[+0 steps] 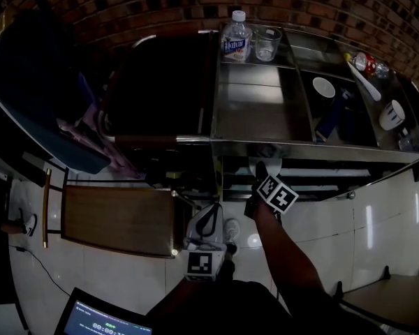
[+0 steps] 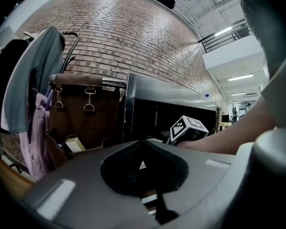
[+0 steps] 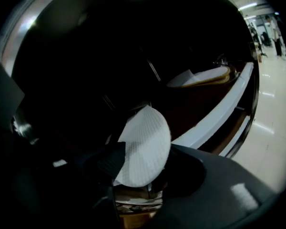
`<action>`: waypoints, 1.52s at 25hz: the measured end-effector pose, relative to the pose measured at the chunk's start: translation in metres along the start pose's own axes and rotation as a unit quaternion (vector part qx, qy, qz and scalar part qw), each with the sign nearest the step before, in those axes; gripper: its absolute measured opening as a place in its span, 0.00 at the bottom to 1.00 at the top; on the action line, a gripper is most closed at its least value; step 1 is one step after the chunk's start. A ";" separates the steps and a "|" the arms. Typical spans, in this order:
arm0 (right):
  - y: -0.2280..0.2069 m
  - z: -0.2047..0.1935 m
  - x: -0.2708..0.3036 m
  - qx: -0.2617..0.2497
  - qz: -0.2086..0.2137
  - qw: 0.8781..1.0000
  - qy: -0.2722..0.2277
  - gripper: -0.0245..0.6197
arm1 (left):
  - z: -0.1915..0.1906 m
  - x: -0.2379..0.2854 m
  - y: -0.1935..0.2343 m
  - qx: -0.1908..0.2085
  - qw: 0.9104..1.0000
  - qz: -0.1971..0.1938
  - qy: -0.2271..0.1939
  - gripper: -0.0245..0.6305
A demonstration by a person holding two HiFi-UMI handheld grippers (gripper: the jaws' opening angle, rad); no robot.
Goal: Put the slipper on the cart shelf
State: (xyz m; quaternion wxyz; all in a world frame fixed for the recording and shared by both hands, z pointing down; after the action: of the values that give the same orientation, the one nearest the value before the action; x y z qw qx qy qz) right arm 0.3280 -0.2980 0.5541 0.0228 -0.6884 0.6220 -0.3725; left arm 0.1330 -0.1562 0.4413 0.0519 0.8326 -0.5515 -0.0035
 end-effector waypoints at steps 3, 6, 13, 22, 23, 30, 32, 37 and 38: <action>-0.004 0.002 -0.008 -0.032 -0.005 0.999 -0.013 0.45 | 0.001 -0.001 0.000 -0.001 1.000 -0.002 -0.001 0.06; -0.002 0.008 -0.025 -0.084 0.011 0.996 -0.040 0.46 | 0.002 -0.001 0.000 0.000 1.000 -0.006 -0.002 0.06; 0.012 0.012 -0.017 -0.178 0.058 0.982 -0.030 0.47 | 0.004 -0.001 -0.001 -0.001 1.000 -0.015 -0.008 0.06; 0.009 0.008 -0.024 -0.236 0.037 0.970 -0.038 0.67 | 0.003 -0.004 0.004 -0.011 1.000 -0.015 -0.005 0.06; 0.013 0.010 -0.032 -0.249 0.044 0.966 -0.049 0.67 | 0.003 -0.004 0.005 -0.011 1.000 -0.015 -0.005 0.06; 0.054 0.025 -0.108 -0.364 0.121 0.915 -0.126 0.63 | 0.013 -0.009 0.001 -0.008 1.000 -0.018 -0.019 0.06; 0.062 0.028 -0.131 -0.371 0.140 0.908 -0.134 0.53 | 0.018 -0.009 -0.001 -0.007 1.000 -0.019 -0.023 0.06; 0.068 0.034 -0.170 -0.358 0.160 0.909 -0.138 0.26 | 0.032 -0.007 -0.004 0.004 0.999 -0.019 -0.037 0.06; 0.068 0.035 -0.176 -0.361 0.157 0.908 -0.141 0.16 | 0.033 -0.006 -0.005 0.005 0.999 -0.019 -0.040 0.06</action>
State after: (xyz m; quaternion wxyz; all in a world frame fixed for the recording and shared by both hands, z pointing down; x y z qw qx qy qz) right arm 0.2990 -0.1745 0.4106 -0.0813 -0.5887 0.8042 -0.0132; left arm 0.1327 -0.1512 0.4073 0.0258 0.8424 -0.5370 -0.0350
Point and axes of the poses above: the fingertips, and each gripper's own axes: x forward along the fingers, y to its left, z out of its top, the point moved 5 cm from there along -x, backward along the fingers, and after that the axes turned 4 degrees about -y, right-handed, at the moved point
